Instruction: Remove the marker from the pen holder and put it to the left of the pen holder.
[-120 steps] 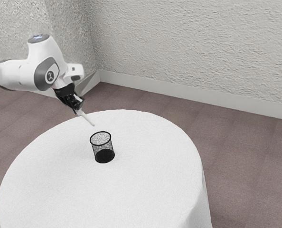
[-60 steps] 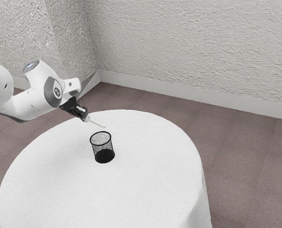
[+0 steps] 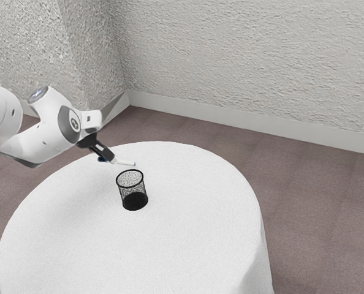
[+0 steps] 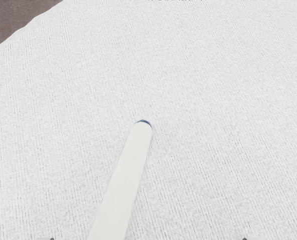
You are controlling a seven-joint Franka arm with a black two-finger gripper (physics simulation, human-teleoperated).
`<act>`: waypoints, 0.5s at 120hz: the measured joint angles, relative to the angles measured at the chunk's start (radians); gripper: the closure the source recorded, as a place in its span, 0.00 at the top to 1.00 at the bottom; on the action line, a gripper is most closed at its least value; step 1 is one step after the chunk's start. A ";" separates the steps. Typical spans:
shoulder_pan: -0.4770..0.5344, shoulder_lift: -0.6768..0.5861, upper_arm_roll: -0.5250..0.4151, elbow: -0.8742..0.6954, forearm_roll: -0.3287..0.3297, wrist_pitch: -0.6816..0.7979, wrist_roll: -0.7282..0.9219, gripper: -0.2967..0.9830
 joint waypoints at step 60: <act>-0.178 -0.430 -0.007 0.230 0.587 -0.703 -0.241 0.75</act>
